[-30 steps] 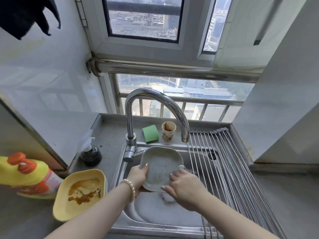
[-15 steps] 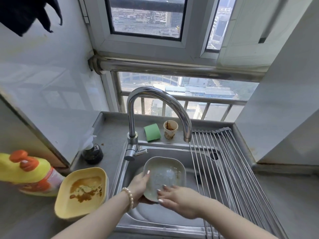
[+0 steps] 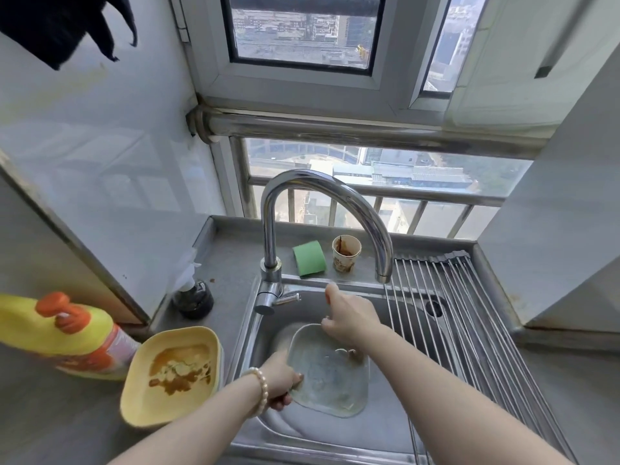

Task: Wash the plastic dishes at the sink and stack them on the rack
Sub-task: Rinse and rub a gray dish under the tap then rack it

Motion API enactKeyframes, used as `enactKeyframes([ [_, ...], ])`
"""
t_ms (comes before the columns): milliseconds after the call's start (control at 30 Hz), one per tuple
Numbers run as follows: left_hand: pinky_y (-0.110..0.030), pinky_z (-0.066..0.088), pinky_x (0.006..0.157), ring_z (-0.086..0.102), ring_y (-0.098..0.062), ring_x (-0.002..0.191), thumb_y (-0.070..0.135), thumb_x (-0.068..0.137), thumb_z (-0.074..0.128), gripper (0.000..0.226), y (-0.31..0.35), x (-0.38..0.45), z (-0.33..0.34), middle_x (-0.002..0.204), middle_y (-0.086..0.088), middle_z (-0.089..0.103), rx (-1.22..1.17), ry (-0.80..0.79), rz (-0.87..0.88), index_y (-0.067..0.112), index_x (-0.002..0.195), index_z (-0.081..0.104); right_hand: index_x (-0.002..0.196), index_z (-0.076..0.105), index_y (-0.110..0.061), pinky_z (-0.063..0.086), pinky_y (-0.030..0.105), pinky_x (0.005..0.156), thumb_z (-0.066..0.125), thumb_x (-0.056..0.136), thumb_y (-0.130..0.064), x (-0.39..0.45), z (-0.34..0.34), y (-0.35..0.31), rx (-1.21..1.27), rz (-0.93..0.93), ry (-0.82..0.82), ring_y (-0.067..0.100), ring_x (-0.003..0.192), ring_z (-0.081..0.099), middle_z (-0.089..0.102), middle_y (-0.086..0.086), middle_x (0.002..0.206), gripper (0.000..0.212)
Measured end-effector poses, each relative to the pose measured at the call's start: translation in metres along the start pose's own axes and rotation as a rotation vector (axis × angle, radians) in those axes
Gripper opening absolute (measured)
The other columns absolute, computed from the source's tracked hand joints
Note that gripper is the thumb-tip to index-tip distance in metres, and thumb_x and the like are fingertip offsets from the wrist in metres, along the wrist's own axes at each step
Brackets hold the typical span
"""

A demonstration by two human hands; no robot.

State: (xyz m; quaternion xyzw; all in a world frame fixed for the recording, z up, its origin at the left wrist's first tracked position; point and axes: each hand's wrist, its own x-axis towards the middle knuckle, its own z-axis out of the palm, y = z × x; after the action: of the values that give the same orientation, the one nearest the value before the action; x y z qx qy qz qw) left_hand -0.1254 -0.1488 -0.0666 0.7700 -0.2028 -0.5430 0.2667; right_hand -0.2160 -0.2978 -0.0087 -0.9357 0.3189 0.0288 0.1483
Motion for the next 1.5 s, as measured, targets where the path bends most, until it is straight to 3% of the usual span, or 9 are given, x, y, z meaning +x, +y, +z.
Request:
enactKeyframes([
  [500, -0.015, 0.032, 0.036, 0.035, -0.008, 0.034, 0.004, 0.095, 0.038, 0.025, -0.004, 0.021, -0.007, 0.079, -0.011, 0.049, -0.061, 0.002, -0.088, 0.012, 0.118, 0.044, 0.126, 0.037, -0.011, 0.036, 0.035, 0.062, 0.051, 0.085, -0.010, 0.033, 0.007, -0.043, -0.312, -0.254, -0.245, 0.034, 0.098, 0.060, 0.063, 0.013, 0.107, 0.043],
  [633, -0.014, 0.030, 0.037, 0.034, -0.008, 0.031, 0.013, 0.098, 0.035, 0.010, 0.005, 0.023, 0.007, 0.061, -0.005, 0.041, -0.154, 0.034, -0.069, 0.013, 0.098, 0.045, 0.114, 0.038, -0.011, 0.033, 0.036, 0.063, 0.044, 0.085, -0.004, 0.010, 0.014, -0.041, -0.109, -0.169, -0.174, 0.036, 0.093, 0.059, 0.062, 0.016, 0.103, 0.031],
  [767, -0.012, 0.029, 0.037, 0.034, -0.011, 0.028, 0.031, 0.102, 0.038, 0.026, 0.021, 0.027, 0.019, 0.053, -0.006, 0.041, -0.282, 0.096, 0.005, 0.012, 0.086, 0.048, 0.095, 0.053, -0.006, 0.041, 0.039, 0.070, 0.043, 0.087, -0.016, -0.039, 0.041, -0.017, 0.181, -0.078, 0.035, 0.036, 0.091, 0.056, 0.058, 0.016, 0.098, 0.017],
  [933, -0.018, 0.034, 0.030, 0.047, -0.016, 0.033, 0.029, 0.102, 0.039, 0.024, 0.032, 0.021, 0.035, 0.061, -0.008, 0.054, -0.229, 0.204, 0.130, 0.012, 0.096, 0.054, 0.091, 0.077, -0.010, 0.055, 0.031, 0.085, 0.003, 0.101, -0.046, -0.087, 0.063, 0.027, -0.175, -0.067, 0.017, 0.020, 0.095, 0.069, 0.072, 0.004, 0.104, 0.083],
  [1033, -0.017, 0.031, 0.031, 0.047, -0.016, 0.028, 0.029, 0.103, 0.039, 0.025, 0.035, 0.014, 0.052, 0.063, -0.010, 0.057, -0.257, 0.158, 0.123, 0.008, 0.102, 0.053, 0.141, 0.039, 0.005, 0.020, 0.038, 0.116, -0.029, 0.074, -0.071, -0.073, 0.036, 0.035, -0.232, 0.074, -0.127, 0.031, 0.140, 0.033, 0.033, 0.019, 0.149, 0.122],
  [1133, -0.012, 0.027, 0.030, 0.045, -0.016, 0.027, 0.033, 0.104, 0.035, 0.035, 0.051, 0.005, 0.064, 0.058, -0.012, 0.055, -0.380, 0.142, 0.066, 0.006, 0.091, 0.053, 0.152, -0.002, -0.008, -0.008, 0.038, 0.117, -0.017, 0.065, -0.078, -0.053, 0.023, 0.027, -0.018, 0.076, -0.283, 0.024, 0.147, -0.009, -0.011, 0.010, 0.159, 0.113],
  [1267, -0.027, 0.054, 0.055, 0.064, -0.024, 0.071, 0.044, 0.102, 0.033, 0.045, 0.055, 0.004, 0.055, 0.094, -0.013, 0.068, -0.570, 0.111, 0.053, 0.011, 0.095, 0.063, 0.153, 0.001, -0.014, -0.008, 0.035, 0.118, 0.008, 0.100, -0.052, -0.062, 0.023, 0.010, 0.112, -0.160, -0.396, 0.017, 0.147, -0.007, 0.000, 0.005, 0.161, 0.066],
  [1333, -0.038, 0.057, 0.066, 0.069, -0.029, 0.084, 0.047, 0.100, 0.033, 0.052, 0.050, 0.006, 0.047, 0.102, -0.017, 0.071, -0.562, 0.148, 0.095, 0.005, 0.103, 0.065, 0.153, 0.007, -0.013, -0.003, 0.035, 0.119, -0.007, 0.080, -0.069, -0.077, 0.021, 0.019, 0.051, -0.233, -0.451, 0.019, 0.148, -0.004, 0.001, 0.004, 0.161, 0.093],
  [1500, -0.038, 0.056, 0.049, 0.069, -0.029, 0.062, 0.052, 0.099, 0.030, 0.049, 0.057, -0.013, 0.055, 0.091, -0.012, 0.072, -0.552, -0.002, 0.096, 0.015, 0.105, 0.061, 0.152, -0.002, -0.006, -0.005, 0.035, 0.118, -0.025, 0.048, -0.084, -0.066, 0.019, 0.044, -0.068, 0.041, -0.279, 0.026, 0.147, -0.006, -0.008, 0.015, 0.159, 0.133],
])
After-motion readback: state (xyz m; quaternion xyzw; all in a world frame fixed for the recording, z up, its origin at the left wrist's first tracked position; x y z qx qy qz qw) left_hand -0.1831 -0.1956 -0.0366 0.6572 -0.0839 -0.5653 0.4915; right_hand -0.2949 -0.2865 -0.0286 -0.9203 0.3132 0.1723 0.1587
